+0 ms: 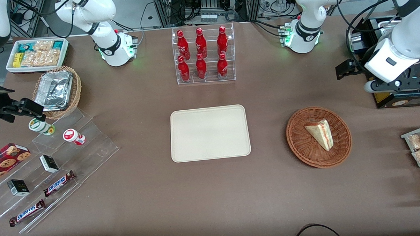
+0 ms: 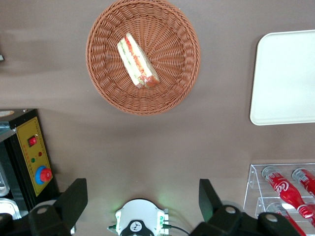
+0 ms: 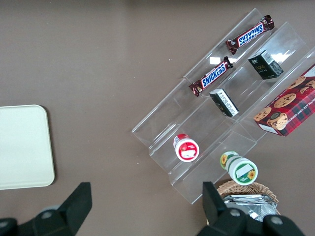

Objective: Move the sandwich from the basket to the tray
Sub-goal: 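Move the left gripper over the wicker basket toward the sandwich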

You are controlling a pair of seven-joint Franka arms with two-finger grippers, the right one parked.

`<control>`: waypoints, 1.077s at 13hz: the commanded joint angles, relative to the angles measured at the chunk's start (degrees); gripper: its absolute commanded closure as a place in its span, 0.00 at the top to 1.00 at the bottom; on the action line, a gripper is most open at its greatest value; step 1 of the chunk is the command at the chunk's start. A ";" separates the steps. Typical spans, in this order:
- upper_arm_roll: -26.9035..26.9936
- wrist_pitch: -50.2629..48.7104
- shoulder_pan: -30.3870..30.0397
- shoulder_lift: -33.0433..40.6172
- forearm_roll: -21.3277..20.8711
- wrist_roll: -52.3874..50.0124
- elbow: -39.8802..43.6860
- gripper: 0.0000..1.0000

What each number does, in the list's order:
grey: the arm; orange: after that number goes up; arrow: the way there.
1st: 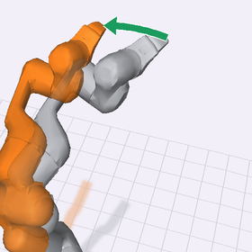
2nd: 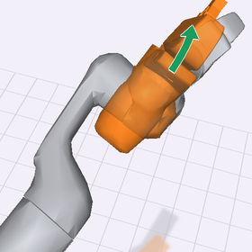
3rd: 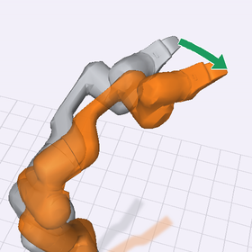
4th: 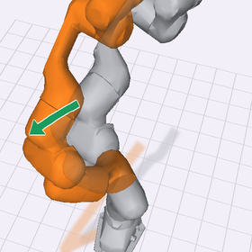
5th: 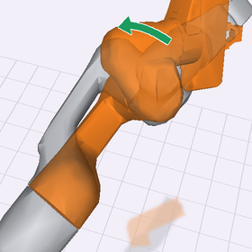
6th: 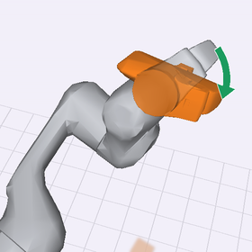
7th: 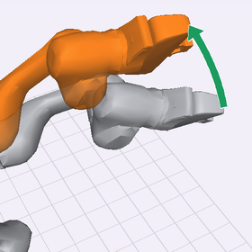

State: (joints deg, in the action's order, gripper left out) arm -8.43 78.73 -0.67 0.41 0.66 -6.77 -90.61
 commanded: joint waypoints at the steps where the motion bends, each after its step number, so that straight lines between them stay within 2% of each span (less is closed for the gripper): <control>1: 0.43 -0.60 -0.12 1.35 0.92 2.63 0.53 1.00; 4: 0.34 0.02 0.05 0.91 0.57 2.37 -0.52 1.00; 8: 0.25 6.07 0.23 1.26 0.39 2.37 -7.45 1.00; 14: 0.34 23.19 0.14 1.00 -0.05 1.76 -21.34 1.00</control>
State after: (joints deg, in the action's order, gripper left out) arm -8.27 97.34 -0.58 0.28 0.66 -5.17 -107.72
